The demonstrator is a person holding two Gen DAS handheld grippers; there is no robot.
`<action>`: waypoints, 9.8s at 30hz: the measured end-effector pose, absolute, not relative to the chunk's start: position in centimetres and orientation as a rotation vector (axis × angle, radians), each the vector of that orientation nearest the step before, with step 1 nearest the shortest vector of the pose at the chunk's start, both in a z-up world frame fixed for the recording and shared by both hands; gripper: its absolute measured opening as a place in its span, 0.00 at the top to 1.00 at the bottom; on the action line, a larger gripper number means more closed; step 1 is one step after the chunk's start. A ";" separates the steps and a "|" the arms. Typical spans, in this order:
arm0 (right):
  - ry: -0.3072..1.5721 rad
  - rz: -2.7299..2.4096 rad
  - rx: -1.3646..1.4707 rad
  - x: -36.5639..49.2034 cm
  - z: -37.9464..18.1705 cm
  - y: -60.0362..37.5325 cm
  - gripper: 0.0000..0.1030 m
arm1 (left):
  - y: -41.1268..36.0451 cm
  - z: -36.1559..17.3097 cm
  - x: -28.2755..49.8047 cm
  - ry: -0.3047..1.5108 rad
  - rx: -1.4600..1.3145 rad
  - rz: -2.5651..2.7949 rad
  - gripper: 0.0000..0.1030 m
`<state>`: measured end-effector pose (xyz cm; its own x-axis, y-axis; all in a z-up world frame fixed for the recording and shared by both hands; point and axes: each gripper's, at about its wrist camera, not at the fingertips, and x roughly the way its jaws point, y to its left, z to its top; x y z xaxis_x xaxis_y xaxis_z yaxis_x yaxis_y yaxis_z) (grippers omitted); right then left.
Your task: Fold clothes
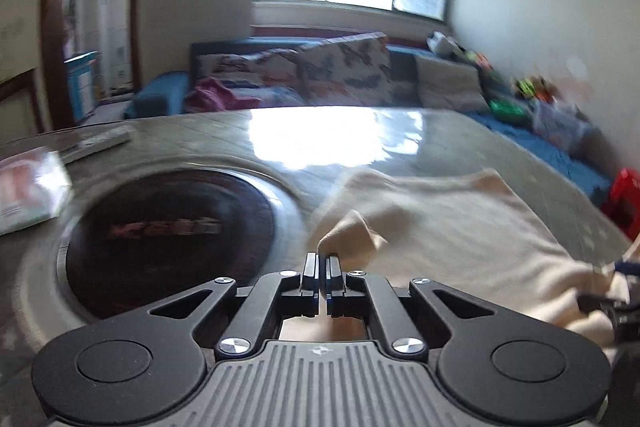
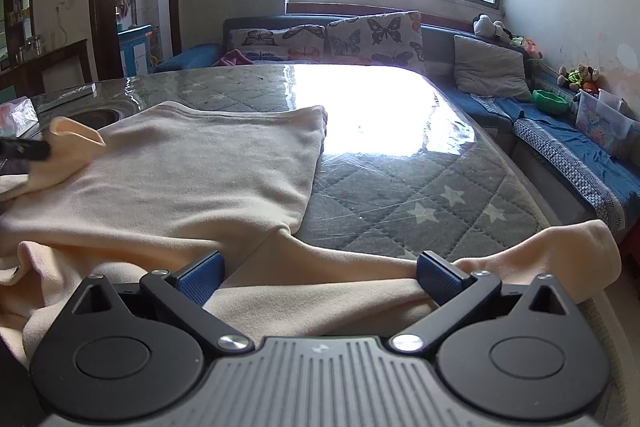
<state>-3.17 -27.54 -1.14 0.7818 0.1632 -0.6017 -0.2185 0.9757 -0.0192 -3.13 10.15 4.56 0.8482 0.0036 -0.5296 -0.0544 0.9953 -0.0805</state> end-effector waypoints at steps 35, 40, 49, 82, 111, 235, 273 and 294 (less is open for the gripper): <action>0.598 -0.011 -0.175 -7.3 2.4 -31.0 0.00 | 23.9 2.3 -12.8 0.639 -0.318 0.506 0.96; 0.617 0.117 -0.145 -5.2 2.3 -29.0 0.00 | 23.5 3.2 -13.4 0.636 -0.293 0.504 0.95; 0.664 0.481 -0.260 -6.5 2.0 -22.4 0.00 | 16.3 6.5 -13.3 0.647 -0.205 0.046 0.94; 0.686 0.689 -0.274 -8.8 3.9 -20.4 0.23 | 4.5 3.8 -12.6 0.753 0.110 -0.592 0.91; 0.735 0.603 -0.282 -0.3 3.8 -21.7 0.22 | 7.0 5.5 2.7 0.629 0.098 -0.178 0.56; 0.745 0.745 -0.342 -6.5 1.6 -17.3 0.98 | 4.2 1.6 -7.5 0.622 0.223 -0.470 0.92; 0.678 0.296 -0.095 -1.5 3.8 -29.6 0.66 | 2.6 1.0 -5.5 0.618 0.098 -0.463 0.89; 0.738 0.123 -0.087 6.6 2.1 -35.5 0.93 | 2.4 0.9 -5.6 0.625 0.076 -0.448 0.79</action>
